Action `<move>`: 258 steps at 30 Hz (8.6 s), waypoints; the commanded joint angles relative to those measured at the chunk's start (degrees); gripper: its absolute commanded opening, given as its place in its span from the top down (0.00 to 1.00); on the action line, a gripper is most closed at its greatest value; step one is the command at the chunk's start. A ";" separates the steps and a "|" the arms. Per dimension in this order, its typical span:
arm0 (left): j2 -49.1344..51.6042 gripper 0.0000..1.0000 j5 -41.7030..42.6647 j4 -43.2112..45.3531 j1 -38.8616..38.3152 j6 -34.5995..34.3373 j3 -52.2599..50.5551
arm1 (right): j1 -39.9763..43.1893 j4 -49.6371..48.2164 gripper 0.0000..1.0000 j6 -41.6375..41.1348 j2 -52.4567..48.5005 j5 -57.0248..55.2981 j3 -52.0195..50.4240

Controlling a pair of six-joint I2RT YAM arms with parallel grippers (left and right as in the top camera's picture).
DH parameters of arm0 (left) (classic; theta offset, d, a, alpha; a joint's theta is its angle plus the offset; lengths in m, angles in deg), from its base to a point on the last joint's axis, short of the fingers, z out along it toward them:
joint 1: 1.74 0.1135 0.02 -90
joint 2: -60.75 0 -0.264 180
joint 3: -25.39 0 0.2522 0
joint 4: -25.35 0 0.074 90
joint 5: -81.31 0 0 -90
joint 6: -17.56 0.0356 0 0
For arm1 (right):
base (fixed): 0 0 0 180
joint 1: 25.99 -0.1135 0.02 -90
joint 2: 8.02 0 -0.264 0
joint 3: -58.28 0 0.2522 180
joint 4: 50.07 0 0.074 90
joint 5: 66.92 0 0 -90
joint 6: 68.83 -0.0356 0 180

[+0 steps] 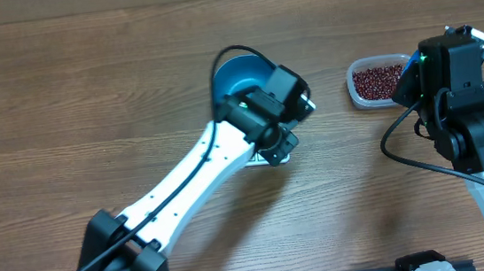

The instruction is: Scoop item into bowl and weigh 150g on scale

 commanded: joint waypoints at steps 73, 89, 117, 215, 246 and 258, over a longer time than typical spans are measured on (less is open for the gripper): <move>3.13 0.96 -5.42 35.06 2.47 3.45 -26.18 | 0.33 -0.09 0.96 -0.15 0.42 1.18 1.66; 3.13 0.96 -4.96 36.26 2.47 3.67 -26.18 | 0.33 -0.31 0.96 -0.15 0.42 1.20 1.64; 5.68 0.96 -4.85 37.68 2.51 4.28 -26.18 | 0.33 0.22 0.96 -0.15 0.42 1.22 1.60; -25.11 0.00 -9.64 19.41 -1.81 -5.75 -23.87 | 0.33 -0.20 0.96 -0.35 0.42 2.71 1.60; -42.03 0.01 -6.54 13.18 5.99 -13.94 -23.87 | 0.33 -0.07 0.96 -0.35 0.42 2.71 1.60; -38.51 0.00 -6.51 12.09 5.99 -13.97 -23.87 | 0.33 0.20 0.96 -0.33 0.42 2.71 1.60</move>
